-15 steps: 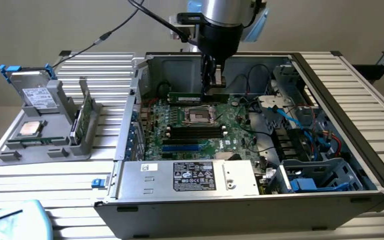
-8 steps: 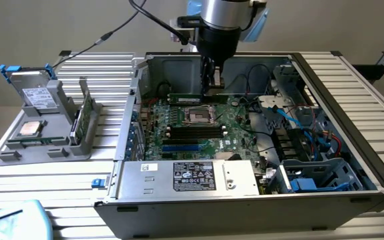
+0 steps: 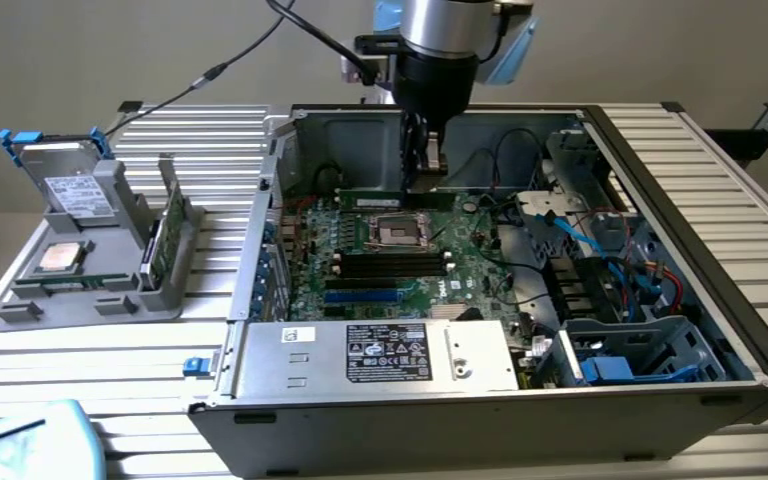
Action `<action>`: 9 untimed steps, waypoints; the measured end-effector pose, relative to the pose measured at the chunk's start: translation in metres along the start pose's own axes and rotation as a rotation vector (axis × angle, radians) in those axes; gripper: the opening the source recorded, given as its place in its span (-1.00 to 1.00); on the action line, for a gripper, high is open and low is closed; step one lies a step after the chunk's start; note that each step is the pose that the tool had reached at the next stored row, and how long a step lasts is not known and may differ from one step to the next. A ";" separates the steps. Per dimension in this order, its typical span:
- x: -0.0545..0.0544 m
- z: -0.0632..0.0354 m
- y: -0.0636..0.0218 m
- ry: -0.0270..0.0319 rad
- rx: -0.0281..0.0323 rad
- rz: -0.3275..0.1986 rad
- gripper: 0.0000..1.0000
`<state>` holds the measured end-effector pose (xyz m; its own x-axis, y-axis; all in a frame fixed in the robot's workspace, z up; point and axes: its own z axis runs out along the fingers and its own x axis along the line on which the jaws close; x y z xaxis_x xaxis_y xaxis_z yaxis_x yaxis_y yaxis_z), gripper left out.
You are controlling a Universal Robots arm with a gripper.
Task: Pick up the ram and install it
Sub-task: 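Insert the ram into the slot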
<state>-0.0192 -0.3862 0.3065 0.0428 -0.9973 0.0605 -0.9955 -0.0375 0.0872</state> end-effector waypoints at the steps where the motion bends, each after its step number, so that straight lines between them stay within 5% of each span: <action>1: -0.001 0.0008 -0.0001 0.0067 -0.0002 0.001 -0.73; 5: -0.002 0.0039 -0.0005 0.0239 -0.0011 0.002 -0.73; 9: -0.002 0.0067 -0.0007 0.0287 -0.0012 0.002 -0.73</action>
<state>-0.0192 -0.3843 0.2996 0.0429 -0.9951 0.0891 -0.9955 -0.0350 0.0882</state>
